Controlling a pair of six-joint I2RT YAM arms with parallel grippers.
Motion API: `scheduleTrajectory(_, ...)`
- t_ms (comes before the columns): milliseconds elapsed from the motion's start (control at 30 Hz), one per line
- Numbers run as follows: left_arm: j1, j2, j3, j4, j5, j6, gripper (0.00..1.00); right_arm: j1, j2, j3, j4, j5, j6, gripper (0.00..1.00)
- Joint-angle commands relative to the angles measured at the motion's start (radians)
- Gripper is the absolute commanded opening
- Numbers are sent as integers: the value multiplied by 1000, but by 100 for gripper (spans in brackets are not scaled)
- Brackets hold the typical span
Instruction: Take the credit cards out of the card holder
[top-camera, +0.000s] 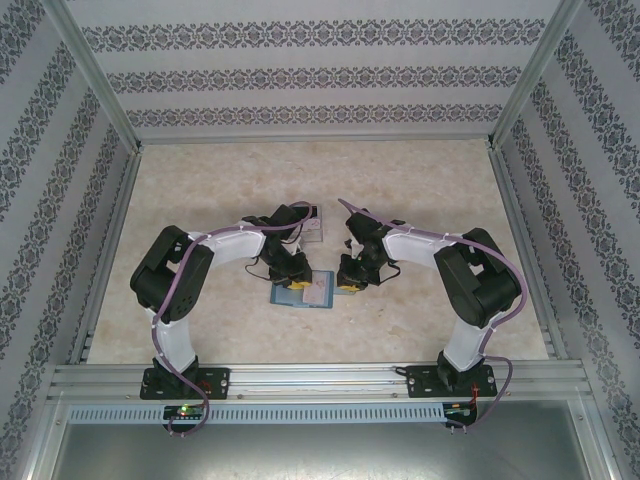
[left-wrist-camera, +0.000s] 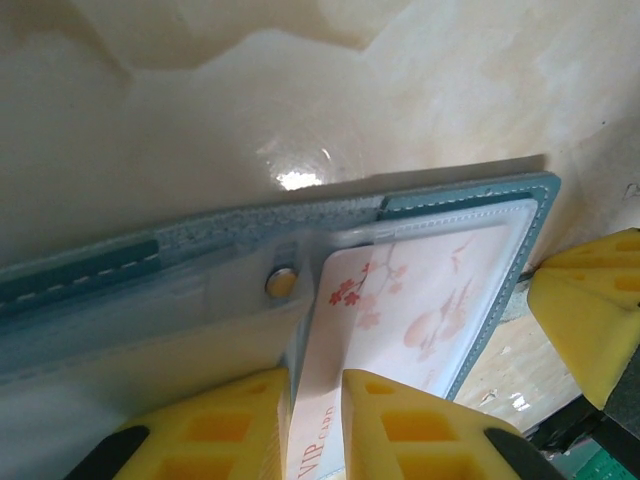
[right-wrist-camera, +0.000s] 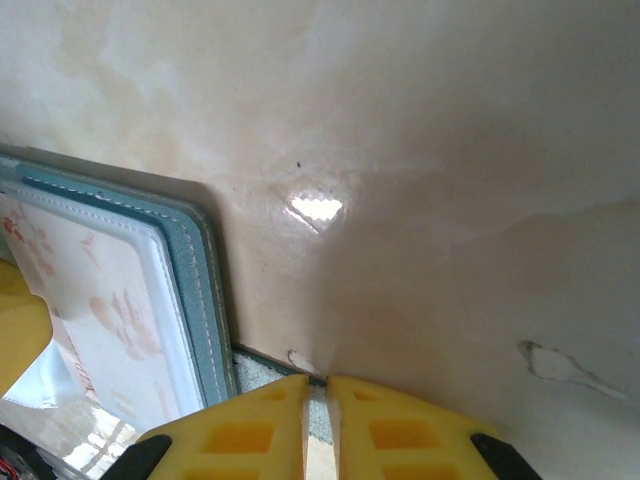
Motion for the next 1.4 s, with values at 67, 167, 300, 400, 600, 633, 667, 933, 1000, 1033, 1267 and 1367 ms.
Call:
scheduleTrajectory(67,8,22,-17,20,10,18,18,12,26,-14,-69,44,-14,17)
scheduleTrajectory(167,9,21,-19,18,6,17,14,12,21,-10,-72,46,-14,16)
scheduleTrajectory(300,9,14,-19,12,0,18,12,15,-14,1,-79,51,-3,16)
scheduleTrajectory(400,8,12,-19,9,0,18,11,22,-50,19,-85,53,7,16)
scheduleTrajectory(600,9,12,-20,14,3,16,10,50,-56,48,-69,18,29,17)
scheduleTrajectory(633,8,13,-19,15,5,15,10,58,-49,52,-62,11,34,17)
scheduleTrajectory(667,9,13,-19,15,4,16,10,64,-43,57,-56,7,39,17)
scheduleTrajectory(933,9,10,-26,17,6,16,10,98,-5,84,-16,-11,68,17)
scheduleTrajectory(1000,9,11,-28,19,7,17,10,102,3,86,-7,-16,71,17)
scheduleTrajectory(1033,8,11,-28,20,9,15,10,103,8,86,-2,-16,73,17)
scheduleTrajectory(1267,9,9,-27,15,9,17,10,108,53,78,15,-16,75,17)
scheduleTrajectory(1367,9,2,-24,14,10,17,10,108,67,71,14,-5,71,17)
